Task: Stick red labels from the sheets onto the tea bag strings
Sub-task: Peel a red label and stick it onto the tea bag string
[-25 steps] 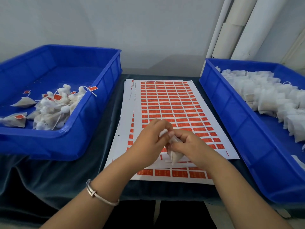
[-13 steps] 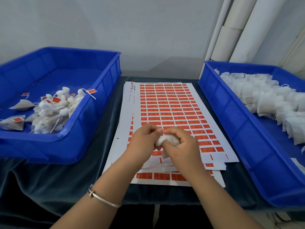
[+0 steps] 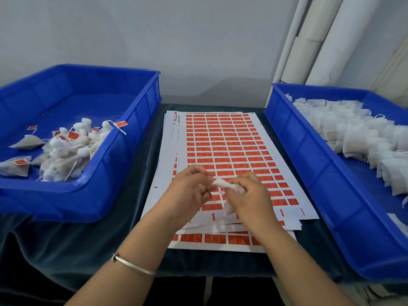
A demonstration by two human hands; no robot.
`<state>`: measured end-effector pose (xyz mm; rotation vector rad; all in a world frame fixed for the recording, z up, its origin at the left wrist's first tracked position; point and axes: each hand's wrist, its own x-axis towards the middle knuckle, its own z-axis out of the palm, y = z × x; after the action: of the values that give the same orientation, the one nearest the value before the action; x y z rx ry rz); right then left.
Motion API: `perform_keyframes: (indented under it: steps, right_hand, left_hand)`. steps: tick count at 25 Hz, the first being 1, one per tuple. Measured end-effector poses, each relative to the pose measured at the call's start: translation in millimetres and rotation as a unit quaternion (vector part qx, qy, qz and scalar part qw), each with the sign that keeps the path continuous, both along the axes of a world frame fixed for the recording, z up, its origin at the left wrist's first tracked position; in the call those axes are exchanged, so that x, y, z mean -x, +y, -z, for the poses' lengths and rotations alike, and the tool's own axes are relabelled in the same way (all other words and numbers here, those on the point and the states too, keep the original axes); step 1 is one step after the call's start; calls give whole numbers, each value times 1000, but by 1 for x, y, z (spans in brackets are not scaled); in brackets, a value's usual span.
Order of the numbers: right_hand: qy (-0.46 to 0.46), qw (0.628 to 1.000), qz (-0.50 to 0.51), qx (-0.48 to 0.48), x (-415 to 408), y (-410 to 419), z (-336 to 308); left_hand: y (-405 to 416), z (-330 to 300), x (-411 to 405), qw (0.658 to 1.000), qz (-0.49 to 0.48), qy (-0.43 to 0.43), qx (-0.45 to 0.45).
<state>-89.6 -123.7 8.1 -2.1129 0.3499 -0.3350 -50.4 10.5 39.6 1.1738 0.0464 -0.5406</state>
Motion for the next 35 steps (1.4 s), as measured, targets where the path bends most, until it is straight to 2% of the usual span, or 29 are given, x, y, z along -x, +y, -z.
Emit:
perform_keyframes:
  steps: [2,3,4,5,6,7,8,9,12,15,17,21,25,29,32,35]
  right_hand:
    - [94,982,-17,-163,-1,-5,-4]
    - [127,953,-40,-272,-2,-8,-7]
    - [153,905,-68,-392,-1,-11,-9]
    - [176,841,-102,-502,0,-13,-11]
    - [201,779,-134,-579,2,-15,-12]
    - [219,732,-160,-625,2,-18,-13]
    - [226,706,-175,-648,2,-21,-13]
    - [228,697,-185,-654,1,-22,-13]
    - [225,694,-205,-653,0,-24,-11]
    - [226,704,-195,-644,-1,-24,-10]
    - [223,714,-179,-639,-2,-25,-9]
    - [209,730,-169,-628,-3,-26,-8]
    - [203,749,-157,-611,-1,-28,-8]
    - [198,782,-159,-569,0,-37,-10]
    - [199,812,-196,-513,5,-44,-12]
    - [184,810,-267,-489,7,-52,-17]
  left_hand:
    - [4,4,-2,999,24,-18,33]
    - [4,7,-2,998,35,-32,36]
    - [4,9,-1,997,45,-46,40]
    - [4,10,0,996,56,-59,47]
    - [4,11,1,994,68,-73,54]
    - [4,11,2,991,80,-90,52]
    - [4,12,3,989,88,-111,35]
    - [4,12,4,987,89,-135,-2]
    - [3,10,8,964,68,-212,-147]
    - [0,11,9,903,44,-330,-271]
    - [-1,11,8,884,19,-358,-299]
    - [-2,15,7,900,-24,-332,-283]
    - [-4,16,3,925,-111,-252,-263]
    - [-3,8,-9,912,-157,-249,-285]
    - [-8,3,-11,916,-143,-249,-281]
    - [-17,-3,-7,922,-79,-262,-275]
